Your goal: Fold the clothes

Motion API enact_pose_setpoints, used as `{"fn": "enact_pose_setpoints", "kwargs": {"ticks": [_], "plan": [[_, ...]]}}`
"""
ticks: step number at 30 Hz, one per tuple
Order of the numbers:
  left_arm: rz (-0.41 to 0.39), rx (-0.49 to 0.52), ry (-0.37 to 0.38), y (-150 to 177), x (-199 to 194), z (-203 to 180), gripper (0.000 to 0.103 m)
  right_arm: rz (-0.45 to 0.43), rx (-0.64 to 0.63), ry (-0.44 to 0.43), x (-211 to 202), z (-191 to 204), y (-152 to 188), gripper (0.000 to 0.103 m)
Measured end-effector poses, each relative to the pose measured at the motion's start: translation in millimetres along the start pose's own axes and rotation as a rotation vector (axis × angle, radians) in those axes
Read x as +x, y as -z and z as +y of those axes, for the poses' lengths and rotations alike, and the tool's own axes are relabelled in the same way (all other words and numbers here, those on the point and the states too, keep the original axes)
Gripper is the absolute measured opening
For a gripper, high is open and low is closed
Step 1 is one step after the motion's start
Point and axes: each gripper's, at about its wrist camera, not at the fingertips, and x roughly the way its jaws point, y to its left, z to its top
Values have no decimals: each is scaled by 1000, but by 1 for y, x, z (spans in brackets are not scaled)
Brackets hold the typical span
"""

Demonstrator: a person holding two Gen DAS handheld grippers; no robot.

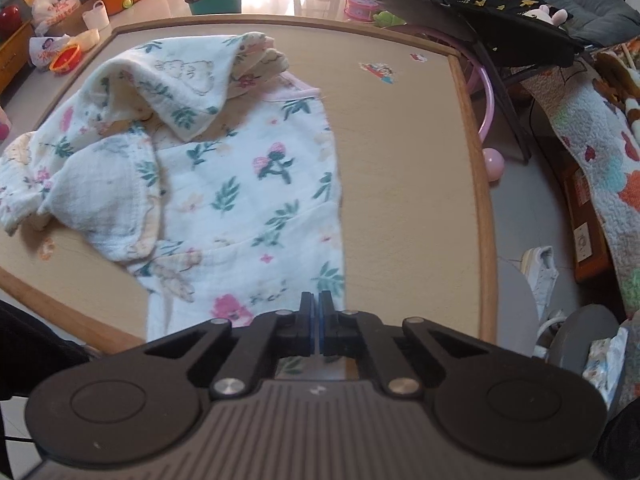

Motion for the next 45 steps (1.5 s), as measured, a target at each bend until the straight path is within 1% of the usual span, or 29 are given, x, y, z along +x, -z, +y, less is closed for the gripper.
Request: {"fn": "enact_pose_setpoints", "kwargs": {"ticks": [8, 13, 16, 17, 20, 22, 23, 24, 27, 31, 34, 36, 40, 43, 45], "plan": [[13, 22, 0, 1, -1, -7, 55, 4, -14, 74, 16, -28, -26, 2], [22, 32, 1, 1, -1, -11, 55, 14, 9, 60, 24, -46, -43, 2], [23, 35, -2, 1, -1, -12, 55, -24, 67, -22, 13, -54, -49, 3], [23, 32, 0, 1, -1, -12, 55, -38, 90, -51, 8, -55, -50, 6], [24, 20, 7, 1, 0, -10, 55, -59, 135, -126, -6, -56, -50, 9], [27, 18, 10, 1, 1, -10, 55, -63, 141, -150, -13, -53, -47, 23], [27, 17, 11, 1, 1, -9, 55, -58, 144, -155, -14, -51, -44, 41], [27, 15, 14, 1, 1, -9, 55, -54, 143, -162, -15, -49, -42, 51], [25, 12, 22, 1, 1, -8, 55, -42, 132, -175, -12, -43, -33, 55], [24, 10, 20, 2, -1, -7, 55, -5, 127, -179, -4, -30, -21, 56], [28, 0, 17, 3, -1, -4, 55, 3, 107, -181, 0, -17, -12, 56], [31, -1, 13, 4, 0, -3, 55, 22, 88, -159, 4, -8, -9, 56], [26, -4, 14, 4, -2, -1, 55, 13, 44, -100, 3, 7, -6, 56], [24, -11, 18, 4, -2, 1, 55, 22, -13, -82, 3, 17, -6, 55], [26, -11, 19, 4, -2, 1, 55, 27, -8, -87, 3, 18, -6, 53]]}}
